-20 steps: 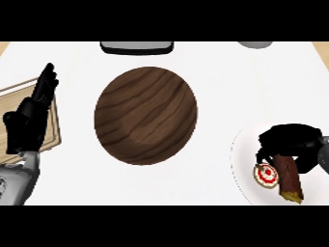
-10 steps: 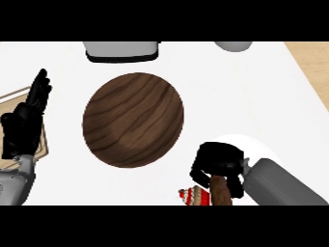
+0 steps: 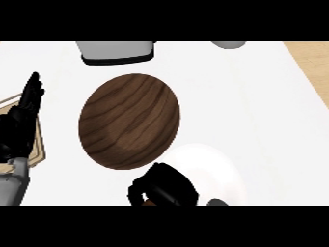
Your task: Pick the sweet potato from the plate and place it in the bowl
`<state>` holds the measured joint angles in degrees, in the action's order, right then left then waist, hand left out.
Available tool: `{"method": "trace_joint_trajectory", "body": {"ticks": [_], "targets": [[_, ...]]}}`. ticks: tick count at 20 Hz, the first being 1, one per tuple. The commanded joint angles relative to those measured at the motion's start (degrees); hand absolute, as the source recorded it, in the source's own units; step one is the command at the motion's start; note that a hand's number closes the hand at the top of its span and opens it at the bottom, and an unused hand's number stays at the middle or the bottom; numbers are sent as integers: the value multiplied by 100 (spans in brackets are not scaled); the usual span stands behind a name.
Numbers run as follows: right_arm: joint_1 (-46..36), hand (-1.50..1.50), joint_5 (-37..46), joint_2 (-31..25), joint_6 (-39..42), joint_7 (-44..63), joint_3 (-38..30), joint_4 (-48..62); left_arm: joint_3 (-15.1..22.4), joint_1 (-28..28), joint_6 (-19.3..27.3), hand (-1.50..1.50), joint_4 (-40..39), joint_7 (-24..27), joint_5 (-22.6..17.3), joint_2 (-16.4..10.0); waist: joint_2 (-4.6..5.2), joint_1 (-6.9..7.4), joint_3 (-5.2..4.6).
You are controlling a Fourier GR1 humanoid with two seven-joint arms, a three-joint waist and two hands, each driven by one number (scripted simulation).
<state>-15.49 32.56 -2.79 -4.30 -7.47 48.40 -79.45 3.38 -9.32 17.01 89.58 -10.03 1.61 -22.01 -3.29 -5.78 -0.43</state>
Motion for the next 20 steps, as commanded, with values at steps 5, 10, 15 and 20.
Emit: {"method": "trace_joint_trajectory", "body": {"ticks": [5,10,15,20], "targets": [[278,150,711,273,-1735,2830,717,-1406,10,-18,-65,0,73,76,-35,12,138,280,16],[-77,150,1460,277,-2537,4757,1295,-1966,176,30,-200,0,188,162,-39,80,218,527,22],[-1685,150,1580,278,-3116,5991,856,-1409,406,-572,-48,0,-16,-49,229,333,327,661,34],[-2949,150,1367,278,-3405,6135,168,-196,248,-269,-380,0,167,126,33,145,343,796,37]]}}
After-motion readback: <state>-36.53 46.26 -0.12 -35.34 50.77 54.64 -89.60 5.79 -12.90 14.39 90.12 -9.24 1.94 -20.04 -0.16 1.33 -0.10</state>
